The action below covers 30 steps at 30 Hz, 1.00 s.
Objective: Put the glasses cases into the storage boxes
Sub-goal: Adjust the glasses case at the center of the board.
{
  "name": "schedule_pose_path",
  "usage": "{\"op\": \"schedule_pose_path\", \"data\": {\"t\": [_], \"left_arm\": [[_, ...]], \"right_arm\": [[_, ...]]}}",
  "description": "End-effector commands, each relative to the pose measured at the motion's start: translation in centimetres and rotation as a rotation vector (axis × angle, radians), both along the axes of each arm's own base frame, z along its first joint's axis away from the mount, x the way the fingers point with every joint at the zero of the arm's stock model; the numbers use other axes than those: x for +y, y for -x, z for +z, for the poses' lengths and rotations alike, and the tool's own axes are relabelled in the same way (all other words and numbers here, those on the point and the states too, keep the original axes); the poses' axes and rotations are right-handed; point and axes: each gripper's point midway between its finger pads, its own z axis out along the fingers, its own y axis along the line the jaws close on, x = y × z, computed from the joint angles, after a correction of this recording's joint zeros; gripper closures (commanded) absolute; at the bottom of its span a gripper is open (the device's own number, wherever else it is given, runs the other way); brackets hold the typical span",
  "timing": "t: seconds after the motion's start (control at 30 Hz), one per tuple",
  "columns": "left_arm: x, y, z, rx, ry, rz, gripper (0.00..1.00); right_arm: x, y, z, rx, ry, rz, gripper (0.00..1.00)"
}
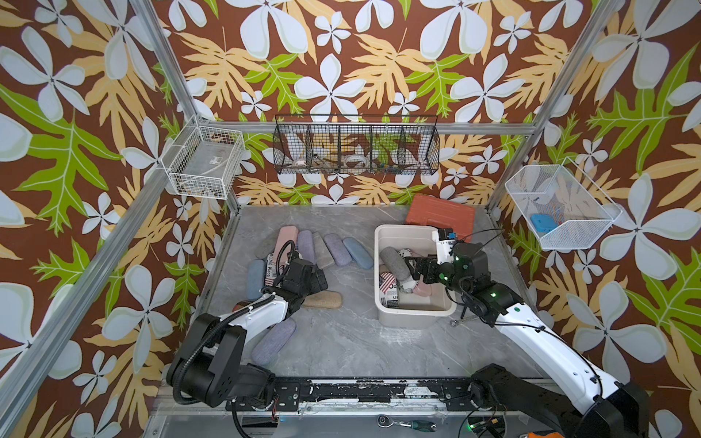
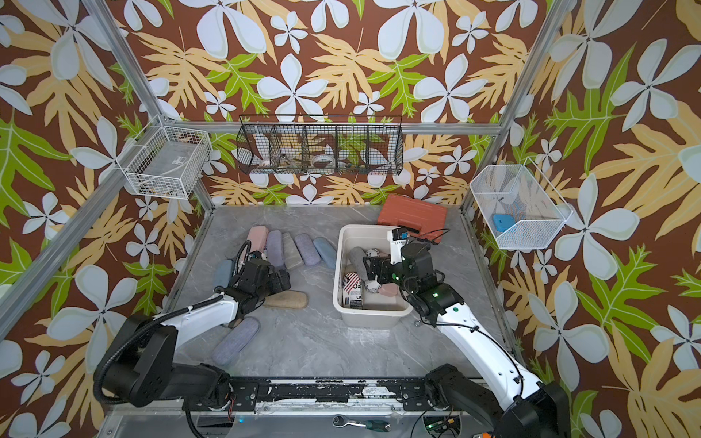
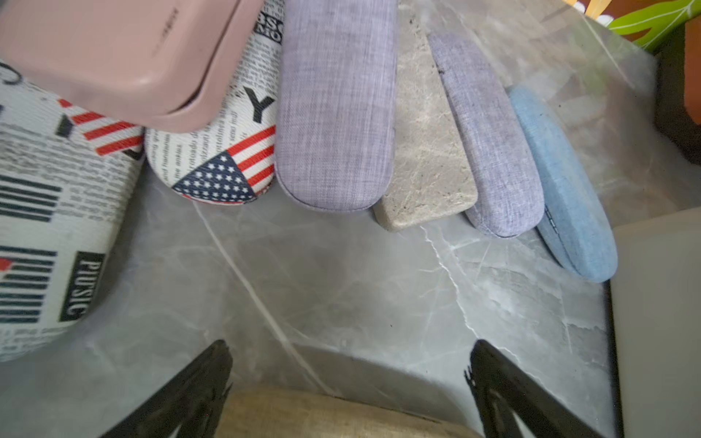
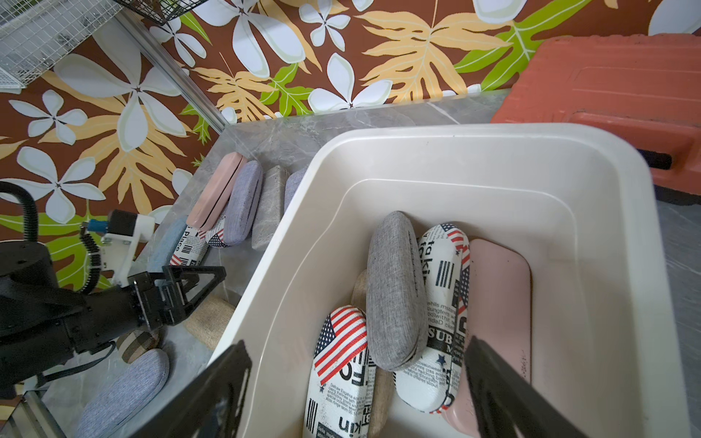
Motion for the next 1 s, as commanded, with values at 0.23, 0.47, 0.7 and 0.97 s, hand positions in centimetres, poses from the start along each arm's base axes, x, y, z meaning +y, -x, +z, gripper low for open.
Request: {"op": "schedule_pose_path", "data": {"t": [0.23,0.47,0.7,0.97], "left_arm": [[-0.7,2.8,-0.7,0.014,0.121,-0.022,0.05],[-2.6,6.1,-0.5,0.005,0.236,-0.072,0.05],[-0.4,6.0,1.1,-0.004,0.094,0.023,0.0],[-3.4,3.6,-0.2,0.121,-0.037,-0.047,0.0]], "right_arm": [[0.4,0.3,1.5,-0.029,-0.035,0.021,0.12],[0.7,0.4,2.7,-0.054,-0.059,0.036,0.12],[0.9,0.5,2.8,-0.053,-0.063,0.045,0.12],[0.9,0.9,2.5,-0.052,-0.061,0.061,0.07]]}}
